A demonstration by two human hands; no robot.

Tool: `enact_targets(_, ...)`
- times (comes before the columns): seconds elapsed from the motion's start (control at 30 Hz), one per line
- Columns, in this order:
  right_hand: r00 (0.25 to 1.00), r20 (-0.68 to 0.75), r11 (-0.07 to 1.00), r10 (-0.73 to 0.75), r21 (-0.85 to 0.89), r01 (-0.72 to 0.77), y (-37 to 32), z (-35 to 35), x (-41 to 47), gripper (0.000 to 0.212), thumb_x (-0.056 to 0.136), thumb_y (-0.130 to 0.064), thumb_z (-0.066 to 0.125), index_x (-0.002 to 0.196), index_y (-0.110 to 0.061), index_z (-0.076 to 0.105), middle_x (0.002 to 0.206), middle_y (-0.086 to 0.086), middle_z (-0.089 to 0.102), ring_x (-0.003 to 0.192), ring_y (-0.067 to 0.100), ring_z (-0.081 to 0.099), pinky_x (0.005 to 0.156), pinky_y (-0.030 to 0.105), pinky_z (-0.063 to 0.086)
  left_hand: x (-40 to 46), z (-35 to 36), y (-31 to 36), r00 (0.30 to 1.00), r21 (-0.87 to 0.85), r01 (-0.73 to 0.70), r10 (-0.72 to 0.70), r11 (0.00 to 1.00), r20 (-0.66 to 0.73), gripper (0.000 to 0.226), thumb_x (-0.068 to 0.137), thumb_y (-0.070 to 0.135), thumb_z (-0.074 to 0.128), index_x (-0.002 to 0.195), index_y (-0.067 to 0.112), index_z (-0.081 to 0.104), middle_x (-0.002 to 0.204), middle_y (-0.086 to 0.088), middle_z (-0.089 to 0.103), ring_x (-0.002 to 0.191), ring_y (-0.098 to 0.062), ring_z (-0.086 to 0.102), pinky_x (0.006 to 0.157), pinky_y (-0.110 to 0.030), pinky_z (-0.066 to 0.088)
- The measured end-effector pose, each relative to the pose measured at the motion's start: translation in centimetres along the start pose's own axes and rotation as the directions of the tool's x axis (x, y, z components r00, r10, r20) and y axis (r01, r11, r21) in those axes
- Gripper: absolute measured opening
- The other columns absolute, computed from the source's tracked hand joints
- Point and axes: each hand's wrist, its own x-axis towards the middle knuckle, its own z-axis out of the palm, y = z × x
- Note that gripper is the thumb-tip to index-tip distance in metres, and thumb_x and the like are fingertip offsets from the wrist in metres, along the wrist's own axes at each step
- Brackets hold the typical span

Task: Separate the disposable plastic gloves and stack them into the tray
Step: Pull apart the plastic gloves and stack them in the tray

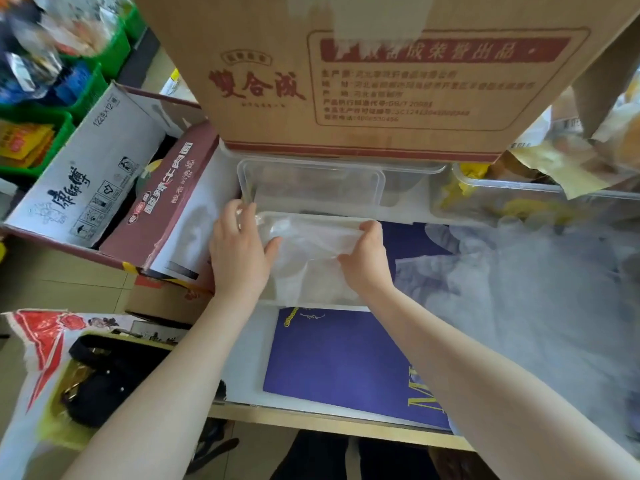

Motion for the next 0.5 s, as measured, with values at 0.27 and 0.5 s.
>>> enact_targets(0.27,0.984,0.06,0.867,-0.166,-0.467,0.174,0.7,1.1,-0.5,0.054,0.09,-0.012,0.053,0.136,-0.005,0.026,0.141,0.014,0.026,0.117,0.032,0.042,0.092,0.029,0.034,0.0,0.3,-0.7,0.991,-0.165,-0.131,0.134,0.977,0.005,0.028,0.077,0.006,0.07,0.102,-0.005,0.063,0.102,-0.023,0.06,0.09,-0.042,0.057,0.082,-0.039,0.04)
enact_targets(0.5,0.87,0.229,0.472,-0.438,-0.765,0.439,1.5,0.6,-1.7,0.067,0.084,-0.032,0.063,0.141,-0.016,0.032,0.154,0.013,0.016,0.136,0.033,0.02,0.108,0.038,0.017,-1.3,1.4,2.3,0.879,-0.091,-0.127,0.155,0.988,0.451,0.044,0.096,0.031,0.048,0.129,0.001,0.045,0.123,-0.02,0.054,0.11,-0.035,0.054,0.087,-0.039,0.044)
